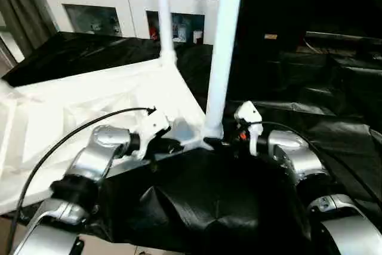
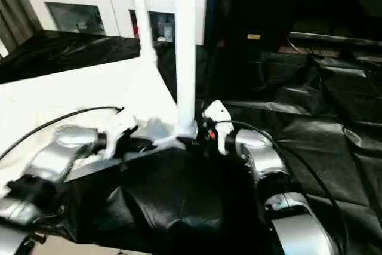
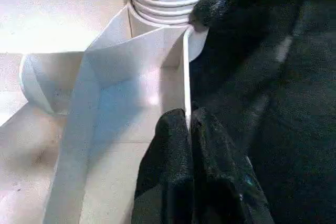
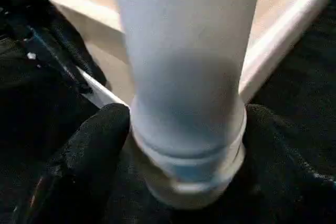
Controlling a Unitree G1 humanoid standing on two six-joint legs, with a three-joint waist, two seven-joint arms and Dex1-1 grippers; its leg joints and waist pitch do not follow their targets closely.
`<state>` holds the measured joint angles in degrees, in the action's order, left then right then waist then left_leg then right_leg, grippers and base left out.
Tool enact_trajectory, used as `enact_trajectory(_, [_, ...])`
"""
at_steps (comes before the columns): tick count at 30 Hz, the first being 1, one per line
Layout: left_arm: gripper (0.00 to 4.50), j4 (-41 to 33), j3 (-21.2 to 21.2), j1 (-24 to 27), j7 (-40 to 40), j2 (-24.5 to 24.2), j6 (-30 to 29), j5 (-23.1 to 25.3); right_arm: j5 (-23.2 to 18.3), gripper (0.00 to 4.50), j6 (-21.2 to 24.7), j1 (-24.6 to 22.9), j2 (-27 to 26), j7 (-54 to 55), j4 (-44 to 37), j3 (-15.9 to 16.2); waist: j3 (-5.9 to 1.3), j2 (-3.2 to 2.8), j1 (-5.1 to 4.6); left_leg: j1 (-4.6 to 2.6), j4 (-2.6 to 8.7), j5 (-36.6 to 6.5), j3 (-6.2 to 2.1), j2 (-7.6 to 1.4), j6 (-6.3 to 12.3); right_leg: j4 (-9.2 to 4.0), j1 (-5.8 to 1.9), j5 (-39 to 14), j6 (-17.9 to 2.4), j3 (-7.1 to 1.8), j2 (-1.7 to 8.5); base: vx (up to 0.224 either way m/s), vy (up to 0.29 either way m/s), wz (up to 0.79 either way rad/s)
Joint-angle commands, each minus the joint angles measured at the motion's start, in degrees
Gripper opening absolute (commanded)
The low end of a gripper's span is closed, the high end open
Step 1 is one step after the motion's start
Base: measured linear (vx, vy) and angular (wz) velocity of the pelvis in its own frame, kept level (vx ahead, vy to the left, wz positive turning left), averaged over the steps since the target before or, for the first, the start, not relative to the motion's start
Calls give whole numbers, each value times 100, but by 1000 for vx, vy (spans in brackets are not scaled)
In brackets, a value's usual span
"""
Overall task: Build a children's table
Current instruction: Rotate leg to tighten
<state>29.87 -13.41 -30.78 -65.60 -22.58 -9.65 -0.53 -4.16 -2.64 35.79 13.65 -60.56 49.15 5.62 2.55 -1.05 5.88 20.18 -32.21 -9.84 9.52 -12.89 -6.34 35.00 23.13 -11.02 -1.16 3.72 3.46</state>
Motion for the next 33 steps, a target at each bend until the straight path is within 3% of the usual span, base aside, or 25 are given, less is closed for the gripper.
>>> enact_trajectory(1, [0,-230,-191,67,-353,7,-3,-153,-8,369,28,-89,-20,-207,-67,188,-334,58,19,8,301,-1055,66,-41,362,-404,-308,-988,-1248,-234,384,0,0,0])
enact_trajectory(4, [0,-370,-196,137,-500,-35,-102,-249,-35,369,7,-122,14,-328,-101,195,-335,61,48,2,299,-1049,72,-39,340,-386,-309,-903,-1265,-240,379,0,0,0])
enact_trajectory(12, [0,-479,-222,211,-518,-6,-141,-258,-144,313,163,-223,-29,-535,-257,158,-337,66,43,6,293,-993,69,-26,308,-381,-325,-811,-1247,-241,371,0,0,0])
enact_trajectory(16, [0,-377,-180,171,-330,88,-102,-230,-189,306,200,-306,-89,-390,-342,114,-342,36,35,2,288,-988,66,-25,293,-374,-325,-762,-1247,-241,363,0,0,0])
enact_trajectory(18, [0,-193,-124,77,58,226,-57,-119,-173,303,215,-335,-207,2,-294,23,-335,49,26,4,291,-1029,68,-21,279,-387,-324,-808,-1245,-240,361,0,0,0])
enact_trajectory(21, [0,93,-72,-74,599,420,-2,32,-104,300,133,-326,-405,628,-142,-87,-295,36,24,-50,313,-1349,66,-5,155,-489,-282,-1577,-1062,-249,388,0,0,0])
enact_trajectory(24, [0,323,-2,-213,1042,622,-49,105,-27,298,114,-309,-613,1173,-18,-126,-300,19,24,-49,323,-1418,54,-8,114,-503,-276,-1780,-968,-251,385,0,0,0])
enact_trajectory(27, [0,788,91,-580,1964,1221,-172,218,24,297,172,-129,-1273,2379,353,-265,-286,9,-2,-67,353,-1575,29,2,-13,-532,-258,-2075,-861,-240,380,0,0,0])
enact_trajectory(31, [0,988,140,-746,2417,1503,-234,294,66,287,229,97,-1614,3226,631,-404,-292,13,-36,-30,356,-1597,12,33,27,-574,-278,-2398,-694,-222,409,0,0,0])
enact_trajectory(32, [0,1043,141,-783,2507,1574,-221,318,74,287,244,183,-1699,3471,733,-459,-295,6,-50,-41,348,-1558,22,28,50,-580,-245,-2292,-724,-234,404,0,0,0])
enact_trajectory(33, [0,1104,140,-818,2607,1637,-164,343,98,287,236,268,-1772,3634,832,-468,-308,-12,-61,-27,348,-1535,17,32,65,-559,-265,-2180,-761,-228,400,0,0,0])
